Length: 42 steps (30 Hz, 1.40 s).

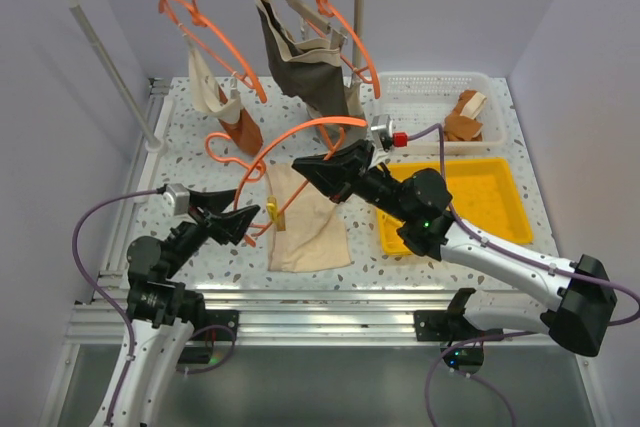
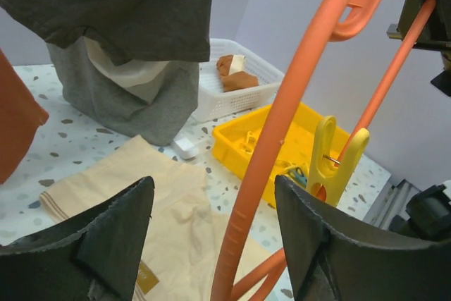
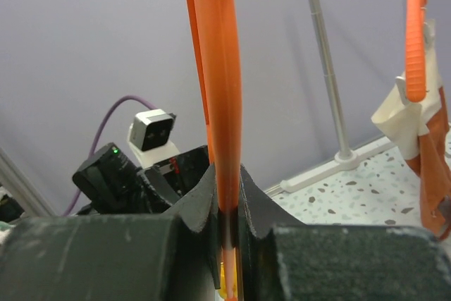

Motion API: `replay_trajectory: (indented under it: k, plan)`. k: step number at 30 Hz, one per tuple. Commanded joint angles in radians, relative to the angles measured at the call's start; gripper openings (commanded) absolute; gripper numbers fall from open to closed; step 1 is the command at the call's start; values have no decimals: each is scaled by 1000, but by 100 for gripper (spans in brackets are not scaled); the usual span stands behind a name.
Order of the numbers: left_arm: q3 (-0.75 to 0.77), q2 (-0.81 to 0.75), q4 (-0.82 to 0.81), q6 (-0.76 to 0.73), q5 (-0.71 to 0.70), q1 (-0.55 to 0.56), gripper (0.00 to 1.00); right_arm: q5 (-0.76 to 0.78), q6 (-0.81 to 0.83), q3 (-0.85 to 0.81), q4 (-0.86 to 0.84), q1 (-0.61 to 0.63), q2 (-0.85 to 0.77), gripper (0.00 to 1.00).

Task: Clip the underwear to the hanger
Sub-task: Adjust the hanger.

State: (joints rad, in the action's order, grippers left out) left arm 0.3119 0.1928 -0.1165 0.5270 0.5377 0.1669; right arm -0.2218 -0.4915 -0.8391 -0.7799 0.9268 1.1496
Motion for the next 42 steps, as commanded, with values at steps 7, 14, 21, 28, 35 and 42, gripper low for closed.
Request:
replay_trajectory:
  k: [7,14,21,28,35,42]
  plan:
    - [87,-88,86,-81,-59,3,93,150,70,-20,36,1,-13,0]
    - [40,-115,-116,29,81,3,95,134,73,-12,25,1,-10,0]
    - [-39,-10,-485,251,214,3,94,87,64,9,30,1,-40,0]
    - [-66,53,-590,316,222,3,94,56,62,26,31,1,-68,0]
    - [-80,89,-600,320,208,8,94,36,53,26,11,1,-57,0]
    - [-73,88,-533,271,165,31,92,18,44,21,-9,1,-37,0]
